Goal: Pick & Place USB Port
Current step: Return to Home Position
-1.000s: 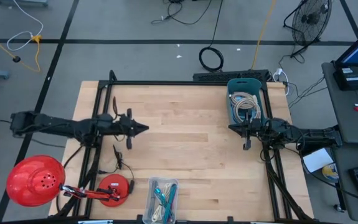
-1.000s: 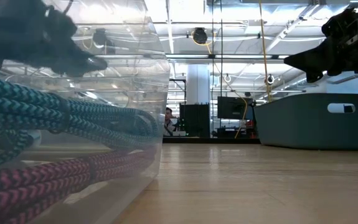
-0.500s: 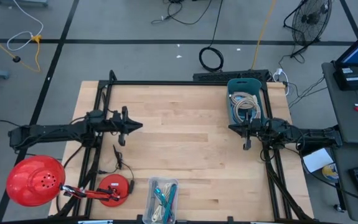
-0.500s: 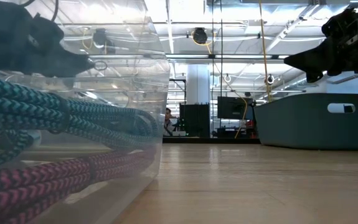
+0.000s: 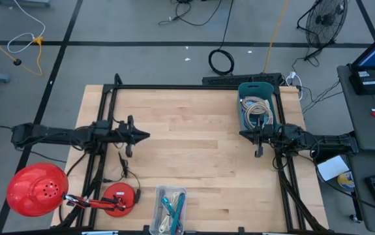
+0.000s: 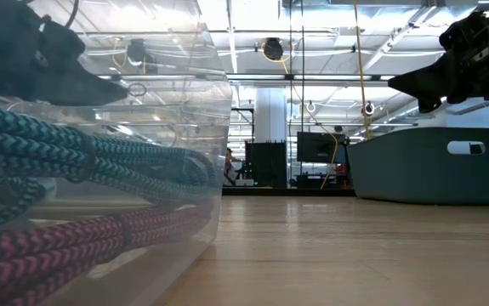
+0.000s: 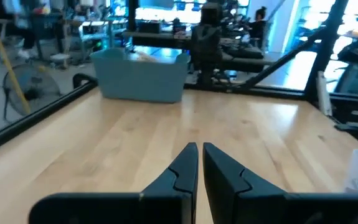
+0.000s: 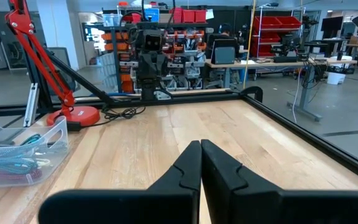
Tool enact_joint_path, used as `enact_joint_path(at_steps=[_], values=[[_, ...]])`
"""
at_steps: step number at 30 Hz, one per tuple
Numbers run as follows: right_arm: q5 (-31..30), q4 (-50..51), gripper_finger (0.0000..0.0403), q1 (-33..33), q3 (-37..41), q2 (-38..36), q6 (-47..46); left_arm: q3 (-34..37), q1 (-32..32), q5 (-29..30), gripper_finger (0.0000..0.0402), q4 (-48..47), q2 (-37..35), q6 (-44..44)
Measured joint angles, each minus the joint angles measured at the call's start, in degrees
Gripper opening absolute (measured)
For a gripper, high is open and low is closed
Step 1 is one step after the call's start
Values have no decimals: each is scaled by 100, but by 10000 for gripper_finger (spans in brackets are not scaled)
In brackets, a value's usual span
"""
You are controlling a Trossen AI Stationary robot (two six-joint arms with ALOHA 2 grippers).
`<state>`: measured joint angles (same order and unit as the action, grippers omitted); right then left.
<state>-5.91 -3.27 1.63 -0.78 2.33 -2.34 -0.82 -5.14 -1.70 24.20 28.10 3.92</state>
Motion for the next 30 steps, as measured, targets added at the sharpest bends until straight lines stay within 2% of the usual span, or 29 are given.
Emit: enact_joint_path(at_steps=[6,11,16,24,30], values=[[-2,1,0,-2,-2,0,-1,-2,679,177,26,478,-51,-379],[-1,-1,0,-1,0,0,-1,-2,928,183,26,504,-320,-547],[-1,0,0,0,-1,0,-1,-2,841,184,26,-212,-1033,-564],[0,-1,0,0,-2,0,1,-2,610,134,26,-2110,-2798,-434],[1,-15,0,0,-1,9,-1,-11,607,25,26,-2286,-2779,-391]])
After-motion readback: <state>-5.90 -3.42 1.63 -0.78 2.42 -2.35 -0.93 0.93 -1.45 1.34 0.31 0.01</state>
